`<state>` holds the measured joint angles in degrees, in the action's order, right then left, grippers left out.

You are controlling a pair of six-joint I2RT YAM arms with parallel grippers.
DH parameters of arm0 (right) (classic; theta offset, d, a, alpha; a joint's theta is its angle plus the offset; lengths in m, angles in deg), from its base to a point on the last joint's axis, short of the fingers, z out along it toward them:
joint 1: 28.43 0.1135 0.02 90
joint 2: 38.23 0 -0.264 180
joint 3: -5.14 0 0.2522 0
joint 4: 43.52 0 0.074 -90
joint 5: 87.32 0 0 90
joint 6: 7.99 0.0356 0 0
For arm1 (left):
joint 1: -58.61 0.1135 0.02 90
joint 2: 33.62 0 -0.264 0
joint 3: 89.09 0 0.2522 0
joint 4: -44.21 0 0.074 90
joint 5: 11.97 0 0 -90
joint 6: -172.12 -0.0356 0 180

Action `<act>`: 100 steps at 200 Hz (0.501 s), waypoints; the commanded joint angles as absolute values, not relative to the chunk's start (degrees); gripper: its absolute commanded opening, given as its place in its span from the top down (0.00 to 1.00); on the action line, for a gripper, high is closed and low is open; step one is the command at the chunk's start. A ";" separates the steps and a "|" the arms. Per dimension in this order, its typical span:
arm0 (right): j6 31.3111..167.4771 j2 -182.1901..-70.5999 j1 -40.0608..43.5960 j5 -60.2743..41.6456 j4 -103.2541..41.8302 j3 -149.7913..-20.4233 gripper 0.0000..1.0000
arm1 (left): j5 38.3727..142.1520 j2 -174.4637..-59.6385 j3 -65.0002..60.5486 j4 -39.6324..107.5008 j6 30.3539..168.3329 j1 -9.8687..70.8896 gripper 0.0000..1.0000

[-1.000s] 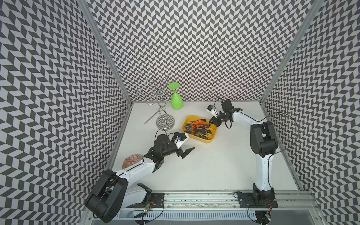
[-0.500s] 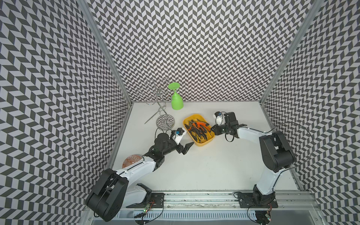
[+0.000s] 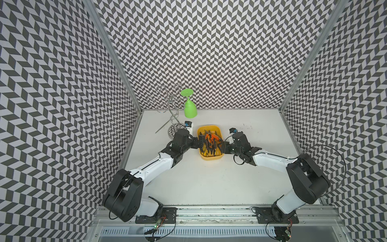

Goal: Take the pliers out of the storage box
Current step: Adjust the storage box at the center of the board.

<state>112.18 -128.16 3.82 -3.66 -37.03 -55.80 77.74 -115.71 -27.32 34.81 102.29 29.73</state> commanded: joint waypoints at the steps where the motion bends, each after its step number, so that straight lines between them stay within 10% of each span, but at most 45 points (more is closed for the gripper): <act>1: 107.77 -121.88 4.00 0.82 -43.19 -54.87 0.19 | 75.31 -118.54 -24.04 24.75 108.80 29.23 0.05; 55: 102.36 -115.11 3.84 7.48 -40.75 -52.49 0.07 | 74.47 -127.61 -15.92 18.80 111.36 27.50 0.57; 100: 101.61 -112.91 3.65 8.02 -39.44 -52.57 0.08 | 72.75 -134.02 -10.99 14.24 111.46 26.97 0.66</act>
<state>103.07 -115.37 3.79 6.17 -38.60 -52.74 74.53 -131.86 -13.64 18.31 110.61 27.39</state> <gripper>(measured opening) 0.924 0.362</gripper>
